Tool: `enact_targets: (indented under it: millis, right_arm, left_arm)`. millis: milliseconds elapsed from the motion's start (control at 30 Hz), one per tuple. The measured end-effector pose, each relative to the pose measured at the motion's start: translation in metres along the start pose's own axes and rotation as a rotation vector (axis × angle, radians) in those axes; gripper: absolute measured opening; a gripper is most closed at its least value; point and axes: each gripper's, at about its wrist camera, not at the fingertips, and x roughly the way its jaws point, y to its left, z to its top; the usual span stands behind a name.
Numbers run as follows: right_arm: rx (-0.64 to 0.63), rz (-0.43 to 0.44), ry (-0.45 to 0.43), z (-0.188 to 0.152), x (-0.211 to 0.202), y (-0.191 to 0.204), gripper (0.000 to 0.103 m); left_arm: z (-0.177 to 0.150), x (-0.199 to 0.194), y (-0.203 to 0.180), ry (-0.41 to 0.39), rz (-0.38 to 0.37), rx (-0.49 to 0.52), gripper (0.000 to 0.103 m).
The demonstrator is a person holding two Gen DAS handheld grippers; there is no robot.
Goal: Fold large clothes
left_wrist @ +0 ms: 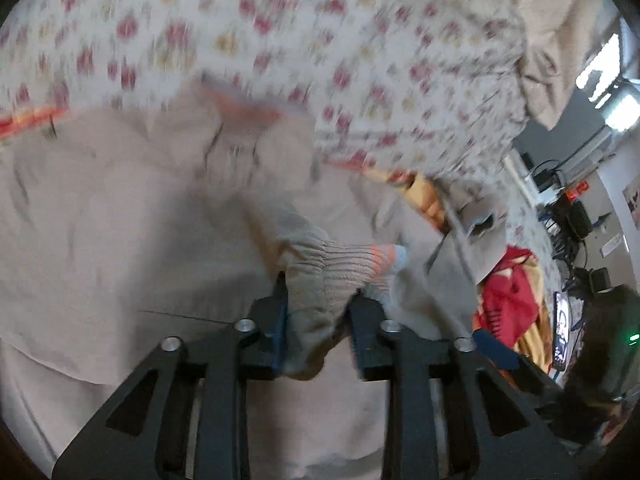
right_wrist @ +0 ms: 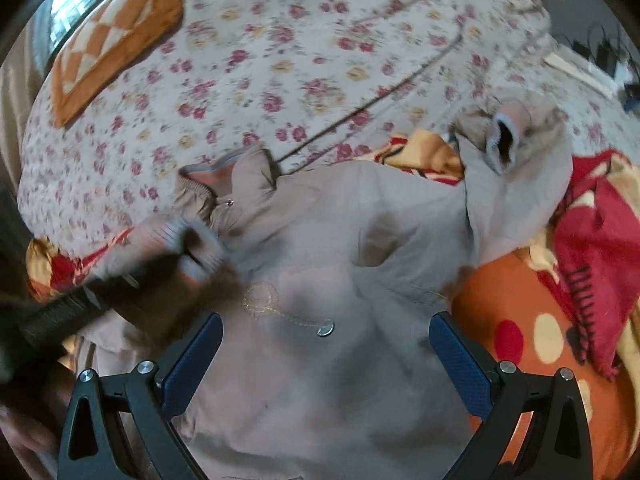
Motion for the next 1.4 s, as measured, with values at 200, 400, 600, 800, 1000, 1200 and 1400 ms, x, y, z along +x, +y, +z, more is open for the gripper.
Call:
enact_targets:
  millis: [200,400,600,800,1000,1200,1400]
  right_arm:
    - [0.016,0.054,0.025,-0.002,0.004,0.003,0.102]
    - [0.008,0.157,0.05,-0.006,0.013,0.02,0.102]
    - [0.002,0.148,0.126,-0.013,0.044,0.038,0.099]
    - [-0.027,0.17,0.113,-0.003,0.072,0.055,0.038]
    - [-0.088,0.117,-0.05,0.019,0.044,0.056,0.022]
    - [-0.077,-0.017,-0.03,0.025,0.057,0.027,0.022]
    - [-0.057,-0.017,0.092,0.03,0.055,0.011,0.045]
  left_arm:
    - [-0.006,-0.033,0.019,0.001,0.015,0.026,0.07]
    - [-0.024,-0.105,0.071,-0.084,0.195,0.019,0.07]
    - [-0.049,-0.137,0.154,-0.106,0.482,-0.133,0.07]
    - [-0.06,-0.13,0.213,-0.074,0.516,-0.32,0.07]
    - [-0.053,-0.126,0.221,-0.103,0.554,-0.363,0.07]
    - [-0.048,-0.122,0.209,-0.114,0.571,-0.332,0.07]
    - [-0.045,-0.147,0.183,-0.209,0.568,-0.302,0.07]
